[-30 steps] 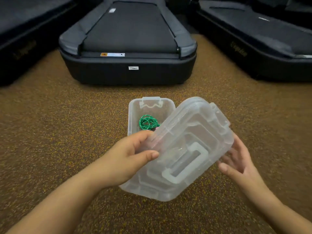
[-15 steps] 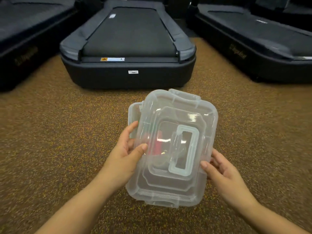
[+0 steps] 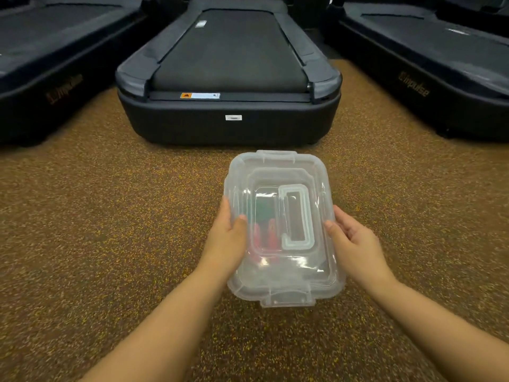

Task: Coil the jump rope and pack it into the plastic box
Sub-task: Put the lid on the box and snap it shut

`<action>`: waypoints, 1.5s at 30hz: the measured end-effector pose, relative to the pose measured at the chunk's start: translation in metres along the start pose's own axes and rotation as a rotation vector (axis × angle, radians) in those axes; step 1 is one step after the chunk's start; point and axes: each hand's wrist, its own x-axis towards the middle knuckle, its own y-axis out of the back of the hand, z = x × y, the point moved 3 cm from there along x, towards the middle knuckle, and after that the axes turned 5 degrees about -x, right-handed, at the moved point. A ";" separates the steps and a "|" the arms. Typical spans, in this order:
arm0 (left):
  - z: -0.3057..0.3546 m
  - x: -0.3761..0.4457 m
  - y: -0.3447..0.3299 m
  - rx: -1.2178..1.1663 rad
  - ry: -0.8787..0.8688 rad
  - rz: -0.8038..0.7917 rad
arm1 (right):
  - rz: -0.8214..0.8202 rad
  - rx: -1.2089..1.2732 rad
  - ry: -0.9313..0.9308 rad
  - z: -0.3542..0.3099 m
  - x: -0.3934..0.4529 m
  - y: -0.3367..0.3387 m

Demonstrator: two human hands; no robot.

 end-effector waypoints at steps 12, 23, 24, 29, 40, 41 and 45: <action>-0.022 0.055 0.006 0.166 0.125 0.077 | -0.017 -0.176 -0.016 0.001 0.044 -0.026; -0.013 0.080 0.010 0.383 0.198 0.138 | -0.114 -0.394 -0.097 -0.012 0.089 -0.022; -0.011 0.081 0.011 0.418 0.202 0.141 | -0.111 -0.443 -0.098 -0.012 0.093 -0.021; -0.003 0.090 0.014 0.440 0.179 0.140 | -0.080 -0.602 -0.090 -0.015 0.106 -0.026; -0.012 0.092 0.017 0.424 0.127 0.076 | 0.003 -0.582 0.040 -0.003 0.101 -0.037; -0.013 0.090 0.017 0.425 0.124 0.078 | 0.003 -0.579 0.051 -0.003 0.100 -0.037; -0.016 0.084 0.017 0.476 0.095 0.068 | 0.007 -0.574 0.074 0.001 0.092 -0.035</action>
